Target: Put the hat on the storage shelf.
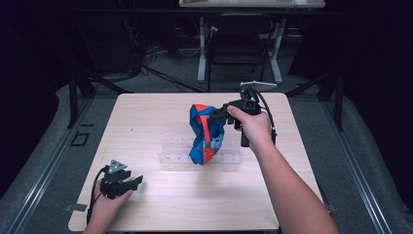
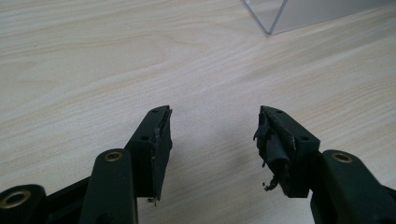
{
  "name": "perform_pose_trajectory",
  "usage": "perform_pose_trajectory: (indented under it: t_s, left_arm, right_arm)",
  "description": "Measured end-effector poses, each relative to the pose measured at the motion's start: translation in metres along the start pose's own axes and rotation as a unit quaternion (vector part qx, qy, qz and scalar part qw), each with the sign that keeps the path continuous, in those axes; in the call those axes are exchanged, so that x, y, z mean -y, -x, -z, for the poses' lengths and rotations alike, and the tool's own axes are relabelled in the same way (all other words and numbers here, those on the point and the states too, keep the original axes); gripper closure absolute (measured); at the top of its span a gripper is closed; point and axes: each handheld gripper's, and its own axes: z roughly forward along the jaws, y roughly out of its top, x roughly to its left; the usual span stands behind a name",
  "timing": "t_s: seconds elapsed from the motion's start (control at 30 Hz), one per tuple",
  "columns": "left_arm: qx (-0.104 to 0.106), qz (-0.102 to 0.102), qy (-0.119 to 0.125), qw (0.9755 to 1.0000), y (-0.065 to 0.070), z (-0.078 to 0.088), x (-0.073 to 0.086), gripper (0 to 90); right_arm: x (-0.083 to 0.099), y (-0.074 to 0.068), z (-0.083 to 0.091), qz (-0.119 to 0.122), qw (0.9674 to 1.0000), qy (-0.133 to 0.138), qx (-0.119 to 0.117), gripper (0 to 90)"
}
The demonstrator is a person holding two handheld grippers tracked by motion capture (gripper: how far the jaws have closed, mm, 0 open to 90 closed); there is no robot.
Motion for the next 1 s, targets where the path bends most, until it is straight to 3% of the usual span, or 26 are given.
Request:
perform_pose_trajectory:
  t_s: [0.43,0.77,0.9,1.0]
  left_arm:
    - [0.000,0.001,0.000,1.0000,0.000,0.000,0.000,45.0]
    - [0.000,0.001,0.000,1.0000,0.000,0.000,0.000,44.9]
    - [0.000,0.000,-0.004,1.0000,0.000,0.000,0.000,45.0]
    - [0.000,0.000,-0.001,1.0000,0.000,-0.001,0.000,44.9]
  right_arm:
    - [0.001,0.000,0.002,0.007,1.0000,-0.004,0.004,67.8]
    - [0.004,-0.002,0.006,0.036,0.9986,0.008,0.037,60.5]
    - [0.006,-0.003,0.009,0.060,0.9962,0.010,0.062,57.1]
    - [0.009,-0.004,0.011,0.095,0.9907,0.024,0.094,54.3]
